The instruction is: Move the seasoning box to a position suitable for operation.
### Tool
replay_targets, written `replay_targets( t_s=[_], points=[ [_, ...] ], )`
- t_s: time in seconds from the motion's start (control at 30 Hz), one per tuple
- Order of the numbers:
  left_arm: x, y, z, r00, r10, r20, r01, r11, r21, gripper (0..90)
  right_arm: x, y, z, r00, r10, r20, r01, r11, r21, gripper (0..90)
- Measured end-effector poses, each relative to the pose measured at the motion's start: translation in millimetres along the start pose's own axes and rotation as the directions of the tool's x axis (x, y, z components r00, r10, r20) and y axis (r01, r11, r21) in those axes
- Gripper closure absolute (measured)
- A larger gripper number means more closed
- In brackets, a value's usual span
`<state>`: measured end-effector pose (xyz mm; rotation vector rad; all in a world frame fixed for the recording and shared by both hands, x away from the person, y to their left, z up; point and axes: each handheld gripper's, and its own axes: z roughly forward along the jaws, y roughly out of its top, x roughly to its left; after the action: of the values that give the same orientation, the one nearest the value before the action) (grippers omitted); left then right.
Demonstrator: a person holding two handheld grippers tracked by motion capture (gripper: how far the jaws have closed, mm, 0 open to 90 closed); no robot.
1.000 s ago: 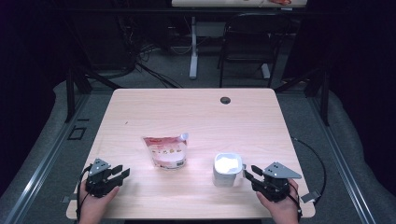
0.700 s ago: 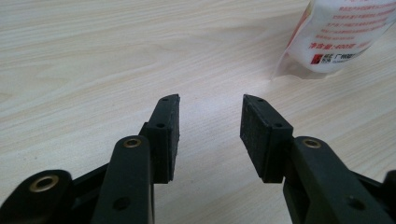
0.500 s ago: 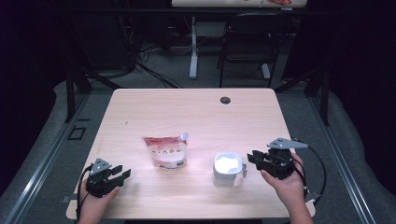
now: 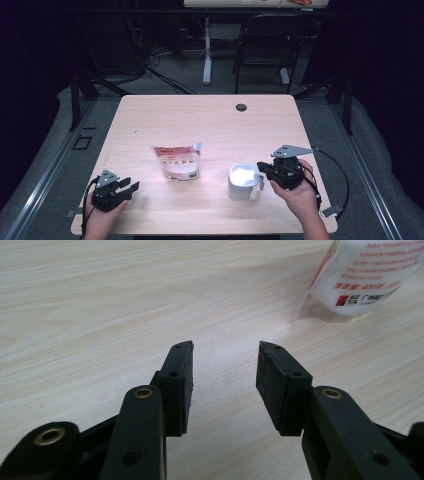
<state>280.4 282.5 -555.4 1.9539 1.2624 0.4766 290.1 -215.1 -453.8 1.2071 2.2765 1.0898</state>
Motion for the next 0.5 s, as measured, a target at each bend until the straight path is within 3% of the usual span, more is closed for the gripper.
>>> replay_targets(
  t_s=[0.23, 0.5],
  points=[
    [1.6, -0.2, -0.5, 1.0, -0.002, -0.003, 0.002, 1.0, 0.002, 58.8, 4.9, -4.5, 8.1, 0.9996, -0.026, 0.013, 0.026, 0.999, 0.043, 90.0],
    [2.1, 0.1, -1.3, 1.0, -0.004, -0.003, 0.004, 1.0, -0.006, 58.7, 7.4, -8.4, 10.3, 0.9996, -0.029, 0.004, 0.029, 0.998, 0.051, 90.0]
  ],
)
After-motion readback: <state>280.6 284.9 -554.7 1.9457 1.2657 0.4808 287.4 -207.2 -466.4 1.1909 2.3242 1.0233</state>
